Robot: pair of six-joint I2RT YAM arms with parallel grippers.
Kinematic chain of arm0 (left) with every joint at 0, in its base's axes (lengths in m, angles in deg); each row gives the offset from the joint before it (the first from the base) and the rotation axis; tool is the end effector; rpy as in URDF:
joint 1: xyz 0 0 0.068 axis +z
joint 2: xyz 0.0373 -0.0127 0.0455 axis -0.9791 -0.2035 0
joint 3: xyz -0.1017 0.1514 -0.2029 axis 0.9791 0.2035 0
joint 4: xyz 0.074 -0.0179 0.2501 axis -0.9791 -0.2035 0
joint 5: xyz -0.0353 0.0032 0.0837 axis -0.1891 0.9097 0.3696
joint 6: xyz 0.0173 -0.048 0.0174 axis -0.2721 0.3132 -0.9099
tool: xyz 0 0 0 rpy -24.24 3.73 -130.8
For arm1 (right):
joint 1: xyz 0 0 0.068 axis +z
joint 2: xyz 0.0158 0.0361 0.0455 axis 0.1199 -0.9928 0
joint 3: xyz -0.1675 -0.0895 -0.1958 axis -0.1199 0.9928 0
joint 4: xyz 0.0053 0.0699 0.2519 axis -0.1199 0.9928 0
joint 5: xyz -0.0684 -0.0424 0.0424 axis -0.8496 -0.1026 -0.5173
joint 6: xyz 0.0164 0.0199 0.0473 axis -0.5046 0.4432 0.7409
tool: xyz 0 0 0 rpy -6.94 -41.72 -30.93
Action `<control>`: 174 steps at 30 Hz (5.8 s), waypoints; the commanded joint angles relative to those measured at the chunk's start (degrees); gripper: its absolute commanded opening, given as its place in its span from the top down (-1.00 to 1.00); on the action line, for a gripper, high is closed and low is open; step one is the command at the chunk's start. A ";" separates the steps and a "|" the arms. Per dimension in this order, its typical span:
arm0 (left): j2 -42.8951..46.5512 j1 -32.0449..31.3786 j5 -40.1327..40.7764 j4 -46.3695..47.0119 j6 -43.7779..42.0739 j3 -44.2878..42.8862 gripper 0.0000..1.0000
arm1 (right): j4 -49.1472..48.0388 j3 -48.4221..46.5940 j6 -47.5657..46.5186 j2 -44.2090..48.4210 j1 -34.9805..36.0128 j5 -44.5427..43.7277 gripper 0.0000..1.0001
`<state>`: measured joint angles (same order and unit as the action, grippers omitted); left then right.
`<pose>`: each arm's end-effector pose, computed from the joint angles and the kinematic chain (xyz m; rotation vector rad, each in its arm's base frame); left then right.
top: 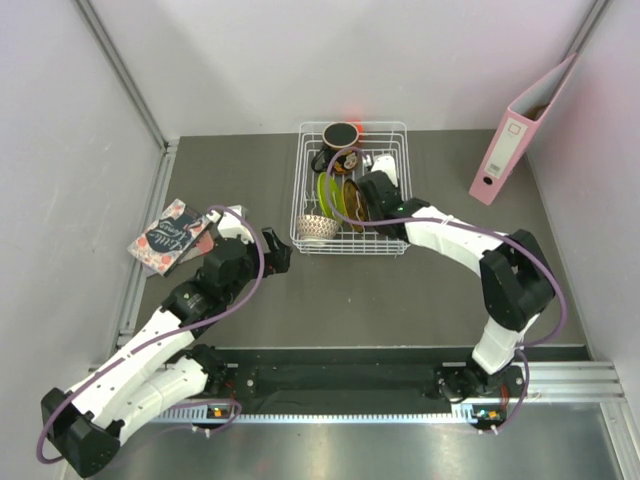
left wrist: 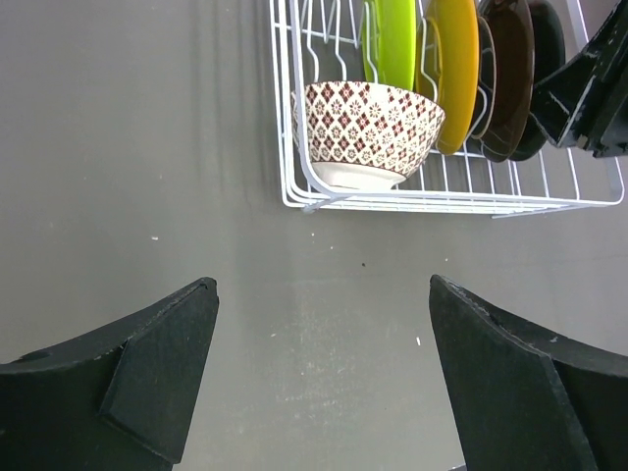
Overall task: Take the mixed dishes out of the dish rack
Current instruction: Pick up the plate from the dish rack, then place the plate at the center of the board.
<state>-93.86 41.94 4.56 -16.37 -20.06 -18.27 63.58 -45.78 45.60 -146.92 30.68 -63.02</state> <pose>0.1496 -0.0976 0.2830 -0.1445 1.9978 -0.5172 0.3141 0.2171 0.2406 -0.1797 2.1854 -0.1771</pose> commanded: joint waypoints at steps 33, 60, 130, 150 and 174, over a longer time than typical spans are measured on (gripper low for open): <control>-1.72 -0.16 -1.84 4.76 0.70 -0.14 -0.85 | 6.84 -6.56 -2.62 16.07 -1.88 -0.49 1.00; -13.05 0.02 5.28 -10.88 -8.79 -24.83 -0.98 | -29.70 28.06 -53.93 40.60 53.55 -26.15 1.00; -1.98 -0.07 -18.83 -4.74 -5.38 -12.01 1.00 | -58.75 36.08 -70.68 33.20 63.69 -40.02 -0.99; 1.01 -0.07 -20.91 4.57 10.63 9.96 1.00 | -31.83 28.68 -13.96 61.96 49.45 -41.98 -0.99; -13.58 -0.07 -16.78 1.44 9.31 8.92 -0.69 | -24.72 27.54 -4.02 55.45 46.29 -35.12 -0.99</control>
<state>-108.25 41.83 -15.29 -9.14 -9.09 -4.98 38.07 -17.36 40.14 -91.56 77.93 -98.87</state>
